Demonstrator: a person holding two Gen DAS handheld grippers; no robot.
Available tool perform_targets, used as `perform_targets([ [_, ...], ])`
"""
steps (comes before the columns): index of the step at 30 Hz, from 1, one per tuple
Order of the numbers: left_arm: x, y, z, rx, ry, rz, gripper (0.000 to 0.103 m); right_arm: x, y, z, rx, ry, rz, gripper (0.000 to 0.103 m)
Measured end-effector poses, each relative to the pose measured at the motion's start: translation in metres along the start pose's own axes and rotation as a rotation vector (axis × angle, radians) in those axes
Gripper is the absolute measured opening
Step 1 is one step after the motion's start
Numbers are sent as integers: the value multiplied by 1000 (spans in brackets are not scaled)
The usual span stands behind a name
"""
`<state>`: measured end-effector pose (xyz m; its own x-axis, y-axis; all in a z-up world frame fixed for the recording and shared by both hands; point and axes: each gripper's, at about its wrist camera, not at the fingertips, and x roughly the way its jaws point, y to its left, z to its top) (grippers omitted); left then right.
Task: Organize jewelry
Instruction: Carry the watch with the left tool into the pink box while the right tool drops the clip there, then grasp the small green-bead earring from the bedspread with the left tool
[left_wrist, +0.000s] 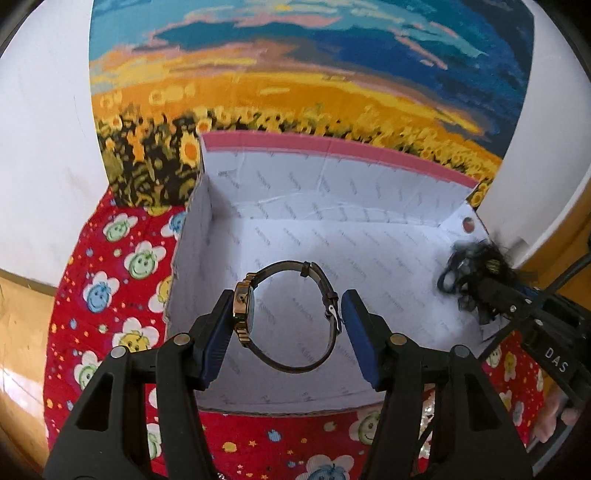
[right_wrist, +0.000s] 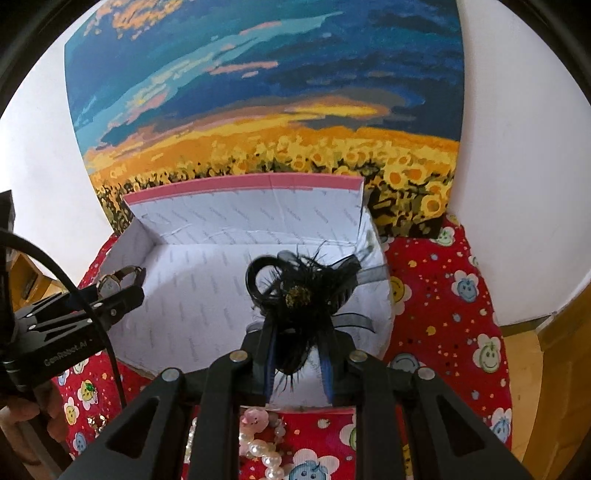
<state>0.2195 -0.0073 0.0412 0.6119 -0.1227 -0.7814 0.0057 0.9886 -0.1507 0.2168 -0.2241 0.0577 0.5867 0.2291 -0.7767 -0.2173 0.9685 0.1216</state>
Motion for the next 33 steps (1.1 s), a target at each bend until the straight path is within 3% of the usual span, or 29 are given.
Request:
perform_targets([
  [2, 3, 1, -1, -1, 11, -2, 59, 1, 1, -1, -2, -3, 10, 27],
  [4, 4, 0, -2, 5, 18, 2, 61, -1, 3, 0, -5, -6, 19, 40],
  [7, -2, -2, -3, 21, 15, 8, 71, -8, 5, -1, -5, -16, 39, 51],
  [13, -27, -5, -6, 39, 0, 3, 72, -33, 10, -5, -11, -40, 73, 65],
  [19, -61, -2, -19, 50, -26, -6, 72, -64, 11, -16, -6, -60, 101, 72],
  [28, -98, 16, -64, 24, -25, -8, 72, -94, 23, -52, -5, -71, 166, 81],
  [33, -108, 34, -89, -19, -44, 53, 72, -100, 30, -75, -24, -70, 167, 84],
])
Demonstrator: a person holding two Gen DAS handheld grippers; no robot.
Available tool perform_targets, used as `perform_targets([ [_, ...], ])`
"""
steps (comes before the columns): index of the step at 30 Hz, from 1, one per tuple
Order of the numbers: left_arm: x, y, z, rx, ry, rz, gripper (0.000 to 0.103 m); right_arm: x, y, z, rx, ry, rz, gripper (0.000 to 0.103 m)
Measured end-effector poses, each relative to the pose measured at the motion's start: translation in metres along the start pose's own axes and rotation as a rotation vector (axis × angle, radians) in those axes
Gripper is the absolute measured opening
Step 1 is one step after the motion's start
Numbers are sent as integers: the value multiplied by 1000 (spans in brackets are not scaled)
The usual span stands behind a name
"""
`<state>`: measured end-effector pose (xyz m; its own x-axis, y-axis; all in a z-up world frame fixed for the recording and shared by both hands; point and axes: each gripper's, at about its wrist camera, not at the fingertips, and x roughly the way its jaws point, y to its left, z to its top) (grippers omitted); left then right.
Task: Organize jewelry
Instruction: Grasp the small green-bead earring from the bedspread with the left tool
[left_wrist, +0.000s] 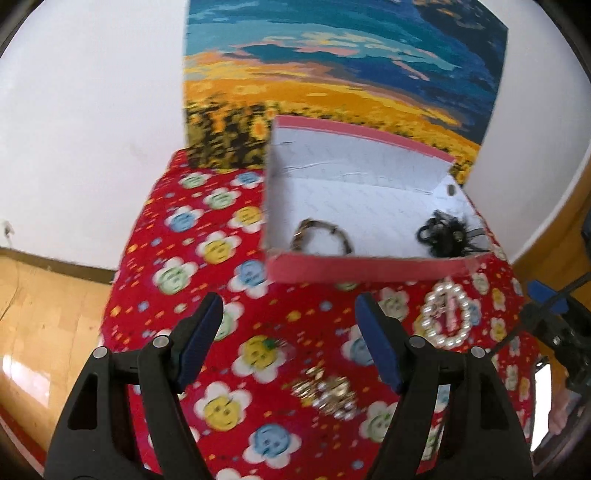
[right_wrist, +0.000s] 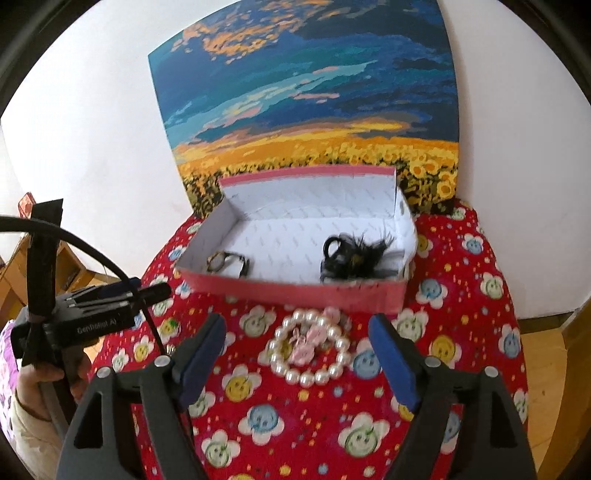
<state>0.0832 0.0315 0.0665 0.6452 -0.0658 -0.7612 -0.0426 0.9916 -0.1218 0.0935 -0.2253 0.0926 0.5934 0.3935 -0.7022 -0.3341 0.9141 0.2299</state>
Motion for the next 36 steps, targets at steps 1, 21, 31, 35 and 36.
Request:
perform_targets([
  [1, -1, 3, -5, -1, -3, 11, 72, -1, 1, -5, 6, 1, 5, 85],
  [21, 45, -1, -38, 72, 62, -3, 32, 15, -7, -62, 25, 70, -88, 88],
  [31, 55, 7, -36, 50, 45, 14, 9, 11, -11, -63, 38, 54, -93, 88],
  [35, 48, 12, -37, 20, 32, -11, 8, 9, -13, -62, 45, 45, -97, 88],
  [36, 44, 13, -37, 15, 24, -16, 8, 10, -13, -61, 46, 45, -101, 88],
])
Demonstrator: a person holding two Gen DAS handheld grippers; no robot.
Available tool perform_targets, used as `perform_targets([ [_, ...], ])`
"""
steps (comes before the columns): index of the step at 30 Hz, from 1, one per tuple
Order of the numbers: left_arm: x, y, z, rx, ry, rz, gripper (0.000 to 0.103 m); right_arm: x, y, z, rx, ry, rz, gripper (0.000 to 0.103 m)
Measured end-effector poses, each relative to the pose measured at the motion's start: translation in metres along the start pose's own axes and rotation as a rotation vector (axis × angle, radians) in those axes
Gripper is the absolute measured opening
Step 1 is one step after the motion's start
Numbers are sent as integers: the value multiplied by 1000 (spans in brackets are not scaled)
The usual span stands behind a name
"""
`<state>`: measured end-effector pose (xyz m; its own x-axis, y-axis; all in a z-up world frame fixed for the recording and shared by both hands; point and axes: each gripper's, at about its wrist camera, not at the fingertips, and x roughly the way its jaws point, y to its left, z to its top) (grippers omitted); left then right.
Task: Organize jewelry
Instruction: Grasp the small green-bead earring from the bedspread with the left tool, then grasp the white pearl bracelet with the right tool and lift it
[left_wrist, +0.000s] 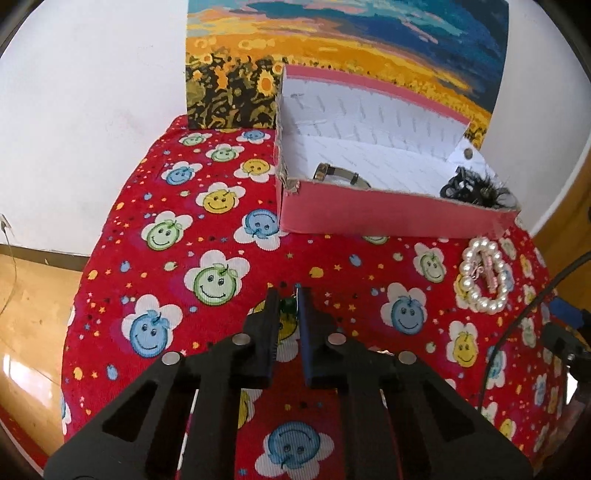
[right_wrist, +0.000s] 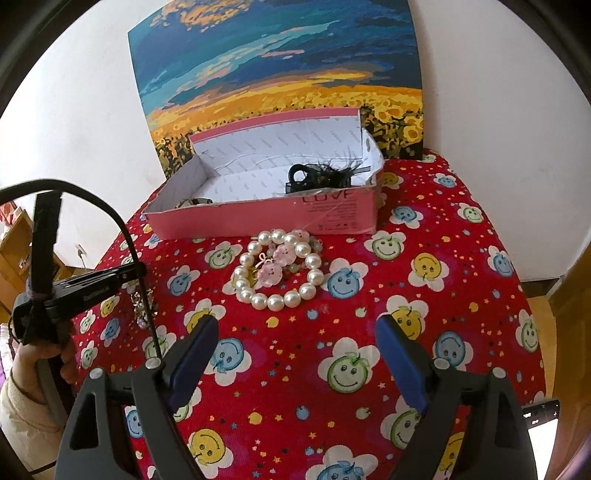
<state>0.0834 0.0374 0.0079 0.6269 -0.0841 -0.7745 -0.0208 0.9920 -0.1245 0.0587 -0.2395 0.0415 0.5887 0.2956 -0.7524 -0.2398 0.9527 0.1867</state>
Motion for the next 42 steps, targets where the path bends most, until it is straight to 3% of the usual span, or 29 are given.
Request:
perform_targets([
  [5, -21, 1, -1, -23, -41, -21, 8, 2, -4, 2, 26, 3, 11, 82],
  [10, -35, 0, -3, -30, -64, -31, 8, 11, -8, 10, 51, 16, 4, 54],
  [15, -40, -1, -8, -28, -70, -43, 8, 30, -12, 21, 59, 44, -27, 39],
  [26, -40, 3, -12, -47, -73, -52, 8, 56, -8, 27, 24, 76, -76, 34],
  [33, -40, 4, -12, -47, -72, -52, 8, 66, -4, 30, -14, 63, -105, 17],
  [42, -49, 2, -13, -43, -83, -54, 8, 55, -9, 33, 22, 52, -60, 15],
])
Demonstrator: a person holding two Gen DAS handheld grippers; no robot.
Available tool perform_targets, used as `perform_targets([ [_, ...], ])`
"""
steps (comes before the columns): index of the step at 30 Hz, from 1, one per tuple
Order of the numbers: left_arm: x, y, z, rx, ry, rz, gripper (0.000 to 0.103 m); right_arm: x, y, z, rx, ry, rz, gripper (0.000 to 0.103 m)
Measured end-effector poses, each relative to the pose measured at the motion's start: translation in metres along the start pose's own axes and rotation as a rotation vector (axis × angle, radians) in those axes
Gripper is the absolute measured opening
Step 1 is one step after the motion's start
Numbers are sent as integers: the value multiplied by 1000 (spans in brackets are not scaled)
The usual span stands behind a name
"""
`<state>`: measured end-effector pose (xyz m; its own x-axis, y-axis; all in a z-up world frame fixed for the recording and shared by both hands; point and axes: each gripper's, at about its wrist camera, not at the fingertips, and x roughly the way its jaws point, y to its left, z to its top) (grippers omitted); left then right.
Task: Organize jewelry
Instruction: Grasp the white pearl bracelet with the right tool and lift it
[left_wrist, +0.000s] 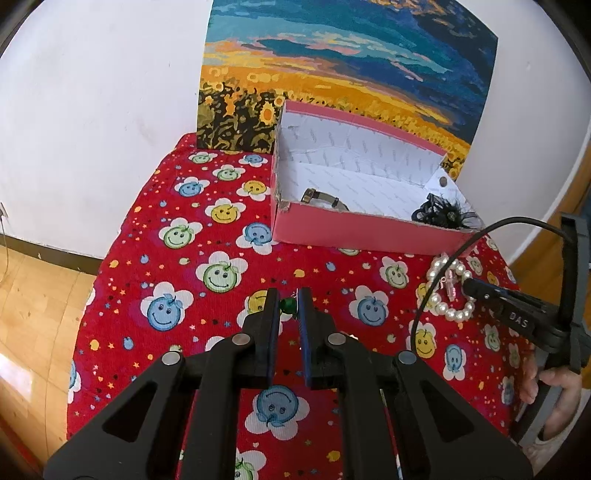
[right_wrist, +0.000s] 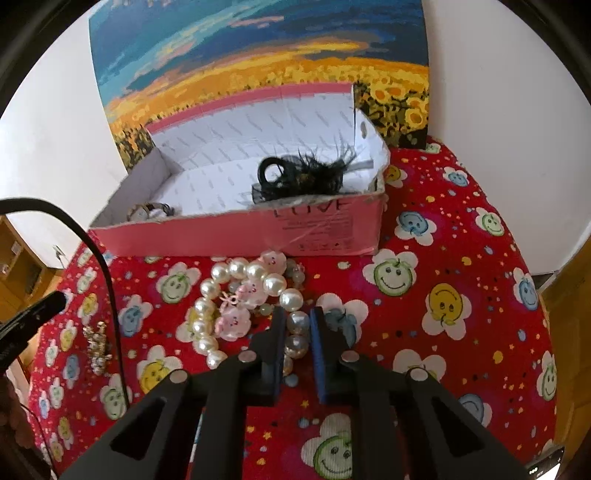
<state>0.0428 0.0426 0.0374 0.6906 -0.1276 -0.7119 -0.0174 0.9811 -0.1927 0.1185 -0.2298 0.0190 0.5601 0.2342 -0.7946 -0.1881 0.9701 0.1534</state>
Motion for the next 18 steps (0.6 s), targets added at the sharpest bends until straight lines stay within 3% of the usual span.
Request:
perform_targets([
  [18, -22, -26, 33, 51, -55, -50, 8, -85, 13, 23, -42, -192, 102, 15],
])
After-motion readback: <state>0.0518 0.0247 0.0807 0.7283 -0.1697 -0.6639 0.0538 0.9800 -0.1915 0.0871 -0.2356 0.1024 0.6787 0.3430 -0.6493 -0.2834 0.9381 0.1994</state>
